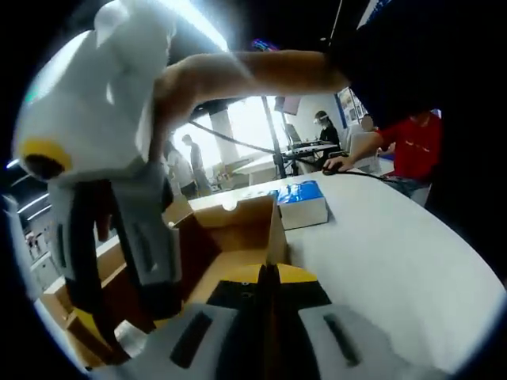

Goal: Operate the shoe box by opening the lid, removing the specified soft item, and placing it in the target area until the item is outside and the box remains undamaged.

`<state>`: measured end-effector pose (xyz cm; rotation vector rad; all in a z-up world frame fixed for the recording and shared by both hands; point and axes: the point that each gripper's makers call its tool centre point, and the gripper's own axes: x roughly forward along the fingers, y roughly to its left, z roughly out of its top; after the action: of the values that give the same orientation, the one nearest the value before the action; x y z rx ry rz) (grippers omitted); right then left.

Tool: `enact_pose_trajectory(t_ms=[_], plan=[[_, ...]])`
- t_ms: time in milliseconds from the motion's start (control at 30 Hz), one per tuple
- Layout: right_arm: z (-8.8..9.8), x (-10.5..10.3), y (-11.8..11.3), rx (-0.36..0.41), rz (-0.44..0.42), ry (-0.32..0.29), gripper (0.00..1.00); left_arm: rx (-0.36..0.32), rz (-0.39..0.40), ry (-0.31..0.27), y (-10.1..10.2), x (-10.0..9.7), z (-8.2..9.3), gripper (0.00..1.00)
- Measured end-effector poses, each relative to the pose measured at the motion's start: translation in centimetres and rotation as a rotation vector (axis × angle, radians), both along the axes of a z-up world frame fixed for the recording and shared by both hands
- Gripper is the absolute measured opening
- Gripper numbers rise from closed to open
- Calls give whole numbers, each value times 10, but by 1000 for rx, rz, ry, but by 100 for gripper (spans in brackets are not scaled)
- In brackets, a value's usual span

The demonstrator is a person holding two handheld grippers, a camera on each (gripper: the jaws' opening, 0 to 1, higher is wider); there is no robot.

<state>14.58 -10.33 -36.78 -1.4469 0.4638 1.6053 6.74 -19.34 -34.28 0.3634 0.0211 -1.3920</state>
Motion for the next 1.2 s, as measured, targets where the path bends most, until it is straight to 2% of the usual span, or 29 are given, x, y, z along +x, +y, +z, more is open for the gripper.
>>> enact_pose_trajectory(t_ms=[633,900,1067,1200], plan=[[-2,16,-44,-14,-119,1,25,-2,1,-1,1,1,0,4],[-2,19,-77,-21,-232,16,22,-2,2,-1,2,2,-1,4],[-7,19,-110,-34,-337,32,19,-2,2,-2,2,2,0,4],[-5,15,-128,-19,-423,61,19,-2,2,-2,2,2,0,4]])
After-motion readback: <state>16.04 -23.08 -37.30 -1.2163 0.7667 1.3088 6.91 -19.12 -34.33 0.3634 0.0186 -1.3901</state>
